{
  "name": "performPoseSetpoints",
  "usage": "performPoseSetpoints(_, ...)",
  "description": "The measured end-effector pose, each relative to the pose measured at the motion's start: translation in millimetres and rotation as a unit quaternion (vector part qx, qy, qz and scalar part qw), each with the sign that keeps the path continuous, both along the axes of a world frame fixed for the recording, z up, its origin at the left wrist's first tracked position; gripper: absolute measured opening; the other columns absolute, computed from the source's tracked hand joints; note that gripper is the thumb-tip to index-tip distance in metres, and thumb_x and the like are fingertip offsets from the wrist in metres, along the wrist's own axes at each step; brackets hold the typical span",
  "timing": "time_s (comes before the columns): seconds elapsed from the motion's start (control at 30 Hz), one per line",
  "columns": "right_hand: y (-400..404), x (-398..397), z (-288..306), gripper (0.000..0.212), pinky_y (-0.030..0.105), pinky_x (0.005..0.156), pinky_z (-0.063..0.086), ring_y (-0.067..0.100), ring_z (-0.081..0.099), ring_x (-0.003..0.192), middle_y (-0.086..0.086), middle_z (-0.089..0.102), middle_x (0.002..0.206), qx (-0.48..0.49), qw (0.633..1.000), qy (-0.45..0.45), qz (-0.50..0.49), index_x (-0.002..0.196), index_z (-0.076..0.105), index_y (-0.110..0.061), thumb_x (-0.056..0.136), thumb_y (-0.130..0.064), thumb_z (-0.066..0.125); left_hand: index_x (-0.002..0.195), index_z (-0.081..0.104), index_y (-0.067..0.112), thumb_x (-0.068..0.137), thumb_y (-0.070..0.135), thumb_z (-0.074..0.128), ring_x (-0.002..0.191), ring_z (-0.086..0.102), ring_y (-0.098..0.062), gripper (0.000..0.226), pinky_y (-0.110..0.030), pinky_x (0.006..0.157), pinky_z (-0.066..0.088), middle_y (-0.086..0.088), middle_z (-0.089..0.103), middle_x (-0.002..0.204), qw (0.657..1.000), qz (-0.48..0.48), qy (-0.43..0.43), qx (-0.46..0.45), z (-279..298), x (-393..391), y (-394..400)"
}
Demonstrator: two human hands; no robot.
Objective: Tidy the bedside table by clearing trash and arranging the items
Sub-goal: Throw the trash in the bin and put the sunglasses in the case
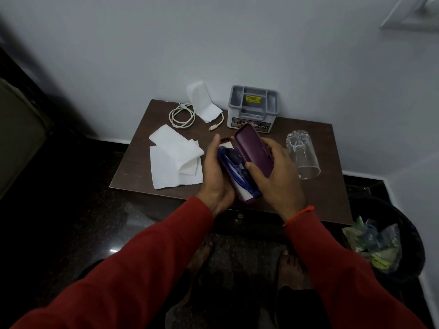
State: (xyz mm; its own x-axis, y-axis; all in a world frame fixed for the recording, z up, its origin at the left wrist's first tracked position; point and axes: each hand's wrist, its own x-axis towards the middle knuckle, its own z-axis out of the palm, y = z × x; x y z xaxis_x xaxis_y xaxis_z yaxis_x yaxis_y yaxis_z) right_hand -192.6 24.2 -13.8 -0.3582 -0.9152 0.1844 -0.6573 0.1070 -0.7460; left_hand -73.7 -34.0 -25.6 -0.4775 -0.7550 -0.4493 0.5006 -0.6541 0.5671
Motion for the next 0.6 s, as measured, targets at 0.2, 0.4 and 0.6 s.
performPoseSetpoints(0.2,-0.2,1.2,0.1,0.043,0.037,0.093,0.055,0.008,0.062,0.108,-0.004,0.059,0.126,0.019,0.986,-0.163,0.018,0.133,0.052,-0.034,0.091,-0.042,0.059,0.132,0.064,0.002,0.091,0.077,0.035,0.125,0.061,-0.037,0.090,-0.050,0.110,0.046,-0.023,0.066,0.130,0.999,-0.006,0.020,0.038,-0.8,2.7,-2.7)
performPoseSetpoints(0.4,2.2,2.0,2.4,0.056,0.039,0.098,0.053,0.008,0.061,0.113,-0.005,0.059,0.128,0.030,0.977,-0.198,0.068,0.138,0.048,-0.030,0.089,-0.007,0.061,0.123,0.068,0.003,0.092,0.076,0.034,0.115,0.065,-0.037,0.086,-0.050,0.108,0.047,-0.023,0.069,0.125,0.999,0.008,0.010,0.037,1.3,4.5,-6.3)
performPoseSetpoints(0.6,1.4,-0.8,0.0,0.067,0.042,0.098,0.053,0.011,0.060,0.117,-0.004,0.058,0.131,0.047,0.973,-0.213,0.079,0.139,0.045,-0.033,0.083,-0.004,0.065,0.110,0.072,0.006,0.092,0.078,0.031,0.103,0.070,-0.033,0.085,-0.047,0.100,0.052,-0.020,0.075,0.108,0.999,-0.002,0.003,0.040,0.6,5.5,-8.0)
